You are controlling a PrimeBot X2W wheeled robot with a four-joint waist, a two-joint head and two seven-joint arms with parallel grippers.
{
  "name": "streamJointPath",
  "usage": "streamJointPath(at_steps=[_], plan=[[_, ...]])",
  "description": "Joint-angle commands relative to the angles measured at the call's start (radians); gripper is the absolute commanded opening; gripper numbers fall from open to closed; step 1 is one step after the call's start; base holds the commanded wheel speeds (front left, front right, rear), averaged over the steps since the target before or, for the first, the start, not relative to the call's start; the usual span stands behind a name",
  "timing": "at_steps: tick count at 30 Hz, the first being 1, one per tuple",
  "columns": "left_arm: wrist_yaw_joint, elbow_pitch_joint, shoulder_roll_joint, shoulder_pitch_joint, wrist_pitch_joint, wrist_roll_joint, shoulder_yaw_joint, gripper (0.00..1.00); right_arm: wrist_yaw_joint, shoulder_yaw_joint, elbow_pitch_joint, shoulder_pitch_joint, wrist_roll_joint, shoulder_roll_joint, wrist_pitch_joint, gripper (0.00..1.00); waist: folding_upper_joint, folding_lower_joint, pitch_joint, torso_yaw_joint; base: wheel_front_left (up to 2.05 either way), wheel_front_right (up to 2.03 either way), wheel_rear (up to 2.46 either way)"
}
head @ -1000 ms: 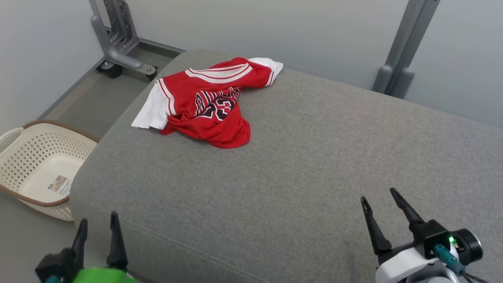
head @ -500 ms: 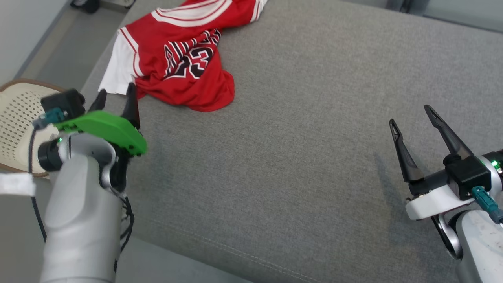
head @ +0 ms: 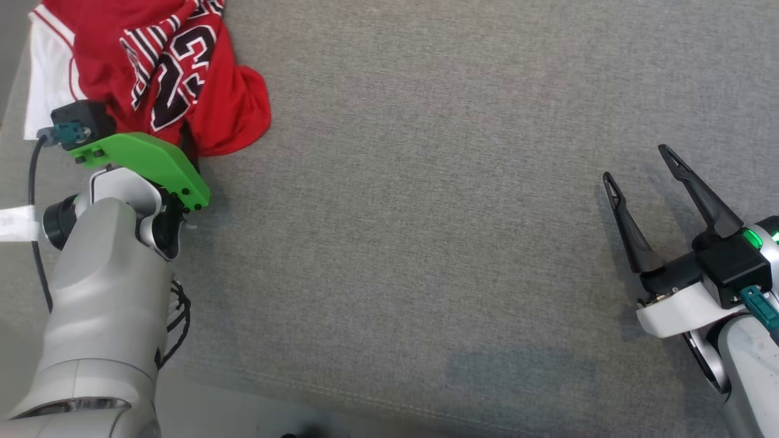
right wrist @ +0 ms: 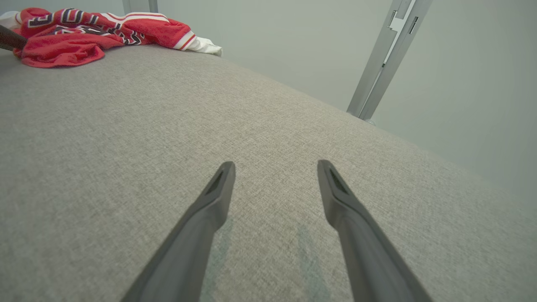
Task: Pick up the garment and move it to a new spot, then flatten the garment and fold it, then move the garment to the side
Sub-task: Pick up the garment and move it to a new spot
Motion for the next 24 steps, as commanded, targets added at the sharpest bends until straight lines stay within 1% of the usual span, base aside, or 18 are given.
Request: streamJointPath(at_steps=[1, 3, 4, 5, 6, 8, 10, 15, 17, 20, 21, 22, 23, 24], plan=[[0.002, 0.024, 0.005, -0.001, 0.006, -0.005, 0.000, 1.00, -0.002, -0.001, -0.012, -0.010, 0.000, -0.002, 0.001, 1.00, 0.0000, -0.0001, 0.022, -0.043, 0.00, 0.00, 0.00], [-0.002, 0.055, -0.001, 0.004, 0.004, -0.010, -0.002, 1.00, -0.002, -0.004, -0.028, -0.001, 0.001, -0.001, 0.012, 1.00, 0.0000, -0.0001, 0.017, -0.047, 0.00, 0.00, 0.00], [-0.009, 0.063, -0.004, 0.004, 0.001, -0.012, -0.004, 0.45, -0.002, -0.005, -0.035, 0.003, 0.001, -0.002, 0.015, 1.00, 0.0000, -0.0001, 0.017, -0.048, 0.00, 0.00, 0.00], [-0.018, 0.068, -0.009, 0.003, -0.006, -0.013, -0.010, 0.07, -0.002, -0.008, -0.041, 0.007, 0.002, -0.002, 0.018, 1.00, 0.0000, -0.0001, 0.015, -0.046, 0.00, 0.00, 0.00], [-0.029, 0.072, -0.017, 0.005, -0.009, -0.010, -0.020, 0.00, -0.002, -0.012, -0.042, 0.013, 0.003, -0.001, 0.019, 1.00, 0.0000, -0.0001, 0.009, -0.044, 0.00, 0.00, 0.00], [-0.044, 0.069, -0.028, 0.004, -0.033, 0.012, -0.054, 0.00, -0.002, -0.018, -0.036, 0.027, 0.005, 0.006, 0.018, 1.00, 0.0000, -0.0001, -0.009, -0.037, 0.00, 0.00, 0.00], [-0.051, 0.054, -0.027, -0.012, -0.069, 0.036, -0.091, 0.00, -0.002, -0.020, -0.025, 0.038, 0.007, 0.019, 0.016, 1.00, 0.0000, -0.0001, -0.029, -0.028, 0.00, 0.00, 0.00], [-0.053, 0.009, -0.022, -0.062, -0.137, 0.079, -0.180, 0.00, -0.002, -0.003, 0.021, 0.045, 0.017, 0.064, 0.005, 1.00, 0.0000, -0.0001, -0.099, -0.020, 0.00, 0.00, 0.00], [-0.053, -0.020, -0.035, -0.068, -0.148, 0.081, -0.230, 0.00, -0.002, 0.010, 0.048, 0.040, 0.018, 0.091, 0.002, 1.00, 0.0000, -0.0001, -0.134, -0.030, 0.00, 0.00, 0.00], [-0.054, -0.093, -0.049, -0.067, -0.139, 0.053, -0.326, 0.00, -0.002, 0.016, 0.086, 0.033, 0.023, 0.130, -0.003, 1.00, 0.0000, -0.0001, -0.178, -0.050, 0.00, 0.00, 0.00], [-0.054, -0.093, -0.049, -0.067, -0.139, 0.053, -0.326, 0.00, -0.002, 0.016, 0.086, 0.033, 0.023, 0.130, -0.003, 1.00, 0.0000, -0.0001, -0.178, -0.050, 0.00, 0.00, 0.00], [-0.054, -0.163, -0.049, -0.052, -0.122, 0.013, -0.400, 0.00, -0.002, 0.018, 0.101, 0.025, 0.025, 0.156, -0.003, 1.00, 0.0000, -0.0001, -0.202, -0.069, 0.00, 0.00, 0.00], [-0.054, -0.204, -0.050, -0.043, -0.110, -0.007, -0.440, 0.00, -0.002, 0.017, 0.104, 0.025, 0.026, 0.166, -0.003, 1.00, 0.0000, -0.0001, -0.213, -0.079, 0.00, 0.00, 0.00], [-0.054, -0.204, -0.050, -0.043, -0.110, -0.007, -0.440, 0.00, -0.002, 0.017, 0.104, 0.025, 0.026, 0.166, -0.003, 1.00, 0.0000, -0.0001, -0.213, -0.079, 0.00, 0.00, 0.00]])
